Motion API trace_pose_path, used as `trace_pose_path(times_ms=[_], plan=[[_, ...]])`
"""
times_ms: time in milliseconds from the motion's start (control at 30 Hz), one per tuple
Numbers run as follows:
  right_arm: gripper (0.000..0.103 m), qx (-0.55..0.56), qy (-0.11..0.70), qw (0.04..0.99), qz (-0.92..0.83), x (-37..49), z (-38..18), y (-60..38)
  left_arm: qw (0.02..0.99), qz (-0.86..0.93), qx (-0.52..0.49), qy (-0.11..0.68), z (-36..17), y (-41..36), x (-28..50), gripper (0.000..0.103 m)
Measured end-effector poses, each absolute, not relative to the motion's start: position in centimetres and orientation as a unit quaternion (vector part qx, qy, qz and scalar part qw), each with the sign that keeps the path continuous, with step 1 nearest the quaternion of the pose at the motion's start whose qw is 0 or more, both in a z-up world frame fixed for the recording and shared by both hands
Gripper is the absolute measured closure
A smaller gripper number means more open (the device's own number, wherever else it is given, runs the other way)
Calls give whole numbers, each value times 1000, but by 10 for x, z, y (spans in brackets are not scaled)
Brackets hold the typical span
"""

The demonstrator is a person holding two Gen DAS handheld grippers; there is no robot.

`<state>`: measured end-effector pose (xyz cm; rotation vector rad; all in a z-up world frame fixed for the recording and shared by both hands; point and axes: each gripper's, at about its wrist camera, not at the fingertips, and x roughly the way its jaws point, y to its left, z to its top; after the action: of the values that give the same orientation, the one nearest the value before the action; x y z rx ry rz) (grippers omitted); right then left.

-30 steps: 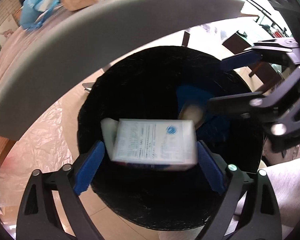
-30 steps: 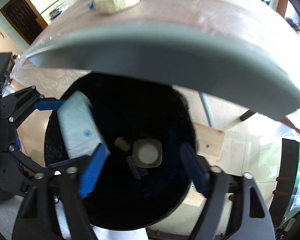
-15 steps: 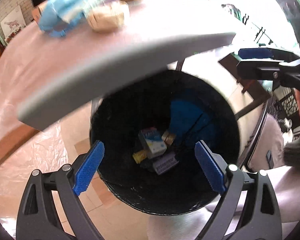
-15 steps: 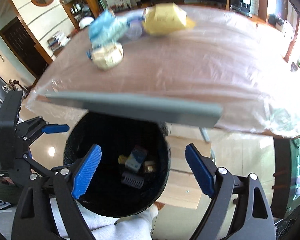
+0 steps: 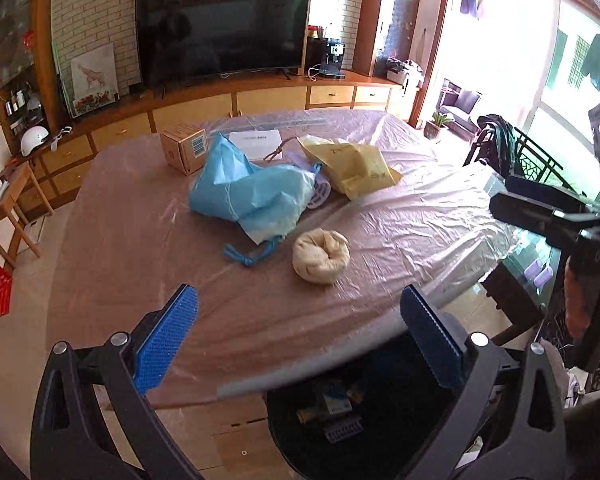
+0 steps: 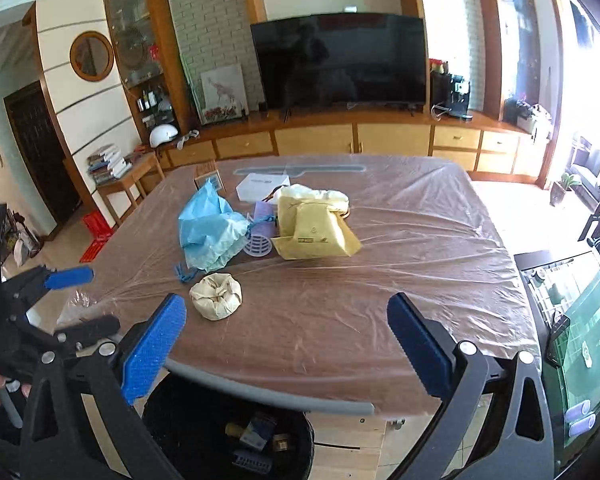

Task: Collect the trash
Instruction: 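Grasp the yellow paper bag with the right tool while the left tool approaches the cloth bundle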

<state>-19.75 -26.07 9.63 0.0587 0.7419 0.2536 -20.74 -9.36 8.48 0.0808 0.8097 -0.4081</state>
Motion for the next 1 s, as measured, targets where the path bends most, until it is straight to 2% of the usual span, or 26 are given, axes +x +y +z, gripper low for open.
trace_pose_path(times_ms=[333, 567, 700, 867, 967, 1000], plan=[[4, 5, 396, 913, 94, -120, 86, -245, 878, -217, 103, 414, 51, -136, -180, 2], [4, -8, 445, 891, 92, -58, 57, -235, 866, -215, 117, 436, 29, -152, -164, 2], [4, -12, 460, 883, 92, -37, 45, -230, 866, -214, 103, 441, 26, -151, -155, 7], [4, 3, 475, 875, 95, -18, 32, -232, 861, -215, 101, 449, 21, -153, -145, 23], [4, 31, 484, 868, 105, -10, 24, -238, 861, -217, 107, 448, 18, -156, -144, 26], [4, 40, 487, 866, 111, -9, 22, -240, 860, -220, 110, 448, 17, -158, -143, 33]])
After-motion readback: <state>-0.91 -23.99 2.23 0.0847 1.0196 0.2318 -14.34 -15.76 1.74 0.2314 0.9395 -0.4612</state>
